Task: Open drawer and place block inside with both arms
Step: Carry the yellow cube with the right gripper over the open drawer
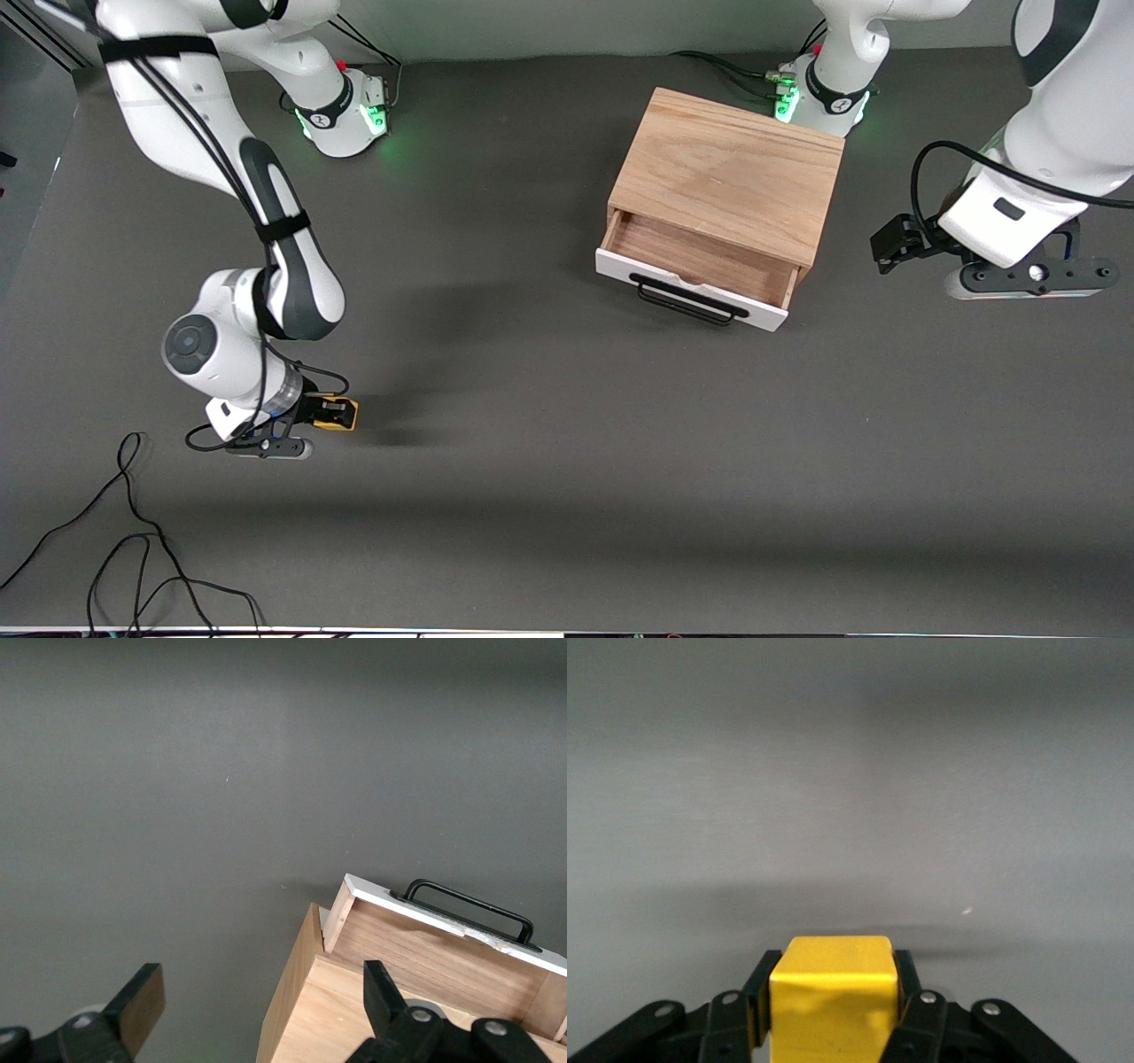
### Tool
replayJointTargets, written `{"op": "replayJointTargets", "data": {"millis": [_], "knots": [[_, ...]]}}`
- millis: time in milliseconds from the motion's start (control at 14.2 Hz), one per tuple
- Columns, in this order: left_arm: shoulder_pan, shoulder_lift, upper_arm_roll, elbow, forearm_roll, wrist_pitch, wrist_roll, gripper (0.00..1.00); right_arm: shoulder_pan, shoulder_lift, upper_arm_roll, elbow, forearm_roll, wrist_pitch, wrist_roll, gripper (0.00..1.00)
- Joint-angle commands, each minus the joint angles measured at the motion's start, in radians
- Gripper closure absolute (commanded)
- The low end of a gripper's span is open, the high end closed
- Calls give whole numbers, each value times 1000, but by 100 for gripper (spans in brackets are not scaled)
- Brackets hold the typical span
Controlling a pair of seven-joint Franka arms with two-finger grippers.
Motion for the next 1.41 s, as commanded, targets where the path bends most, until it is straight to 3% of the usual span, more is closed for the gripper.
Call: {"op": "replayJointTargets", "data": {"millis": [0,71,353,636,777,1130,1342], "knots": [[115,-30,-83,-27,-3,7,45,0,7,-21,-7,222,20,-292,134,71],[175,-30,-139,-28,-4,8,68,0,34,-19,-5,298,12,-377,208,71],[176,-33,-143,-28,-3,5,73,0,189,-21,-10,507,-21,-555,421,71],[155,-33,-119,-27,-1,-6,71,0,396,13,-7,622,-67,-565,743,71],[159,-30,-120,-25,-1,-4,71,0,491,77,-8,697,-69,-563,781,75],[159,-28,-120,-24,-3,-1,73,0,677,126,0,700,-83,-519,932,76],[159,-27,-120,-25,-3,4,73,0,735,149,-1,697,-104,-519,1030,76]]}}
